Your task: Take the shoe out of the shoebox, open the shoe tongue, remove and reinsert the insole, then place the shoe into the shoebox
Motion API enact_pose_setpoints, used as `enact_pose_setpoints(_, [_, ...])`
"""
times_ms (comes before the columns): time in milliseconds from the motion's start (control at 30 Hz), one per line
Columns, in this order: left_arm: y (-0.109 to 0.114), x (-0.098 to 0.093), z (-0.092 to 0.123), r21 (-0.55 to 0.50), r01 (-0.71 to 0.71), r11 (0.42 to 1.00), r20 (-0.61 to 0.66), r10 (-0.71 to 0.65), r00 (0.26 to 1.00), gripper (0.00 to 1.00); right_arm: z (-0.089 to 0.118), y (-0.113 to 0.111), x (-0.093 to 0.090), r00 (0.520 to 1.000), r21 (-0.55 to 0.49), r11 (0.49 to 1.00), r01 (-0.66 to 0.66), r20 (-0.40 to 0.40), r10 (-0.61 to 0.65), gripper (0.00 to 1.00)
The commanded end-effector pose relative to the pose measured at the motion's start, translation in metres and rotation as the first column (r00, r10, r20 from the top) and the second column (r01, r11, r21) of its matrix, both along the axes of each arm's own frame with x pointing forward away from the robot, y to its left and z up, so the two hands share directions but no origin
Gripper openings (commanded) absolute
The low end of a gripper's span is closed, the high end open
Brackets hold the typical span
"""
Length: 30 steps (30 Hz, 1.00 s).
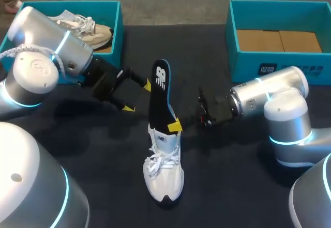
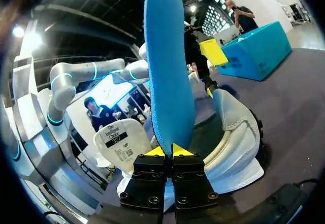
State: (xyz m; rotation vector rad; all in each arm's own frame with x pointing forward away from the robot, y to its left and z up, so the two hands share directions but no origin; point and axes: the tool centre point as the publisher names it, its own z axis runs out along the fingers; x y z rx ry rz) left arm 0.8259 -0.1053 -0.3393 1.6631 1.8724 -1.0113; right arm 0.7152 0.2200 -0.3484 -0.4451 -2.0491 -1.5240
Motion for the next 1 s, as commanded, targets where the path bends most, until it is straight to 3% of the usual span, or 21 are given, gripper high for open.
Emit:
enact_pose_setpoints(33, [-0.001, 0.000, 0.000, 0.004, 0.000, 1.000, 0.002, 0.000, 1.000, 1.00, -0.008, 0.008, 0.006, 0.999, -0.030, 0.999, -0.026, -0.026, 0.025, 0.00])
enact_pose_setpoints(267, [-0.001, 0.000, 0.000, 0.004, 0.000, 1.000, 0.002, 0.000, 1.000, 1.00, -0.014, 0.009, 0.004, 0.999, -0.027, 0.999, -0.024, -0.043, 0.023, 0.00])
enact_pose_setpoints(700, [-0.001, 0.000, 0.000, 0.004, 0.000, 1.000, 0.002, 0.000, 1.000, 1.00, -0.005, 0.006, 0.005, 1.000, -0.025, 1.000, 0.015, -0.024, -0.016, 0.00])
enact_pose_setpoints(767, [-0.001, 0.000, 0.000, 0.004, 0.000, 1.000, 0.002, 0.000, 1.000, 1.00, -0.004, 0.005, 0.006, 0.999, -0.023, 0.999, 0.024, -0.022, -0.024, 0.08])
enact_pose_setpoints(867, [-0.001, 0.000, 0.000, 0.004, 0.000, 1.000, 0.002, 0.000, 1.000, 1.00, -0.003, 0.005, 0.007, 0.999, -0.022, 0.999, 0.035, -0.020, -0.035, 0.31])
enact_pose_setpoints(1000, [-0.001, 0.000, 0.000, 0.004, 0.000, 1.000, 0.002, 0.000, 1.000, 1.00, 0.000, 0.005, 0.010, 0.999, -0.022, 0.999, 0.042, -0.013, -0.043, 0.31])
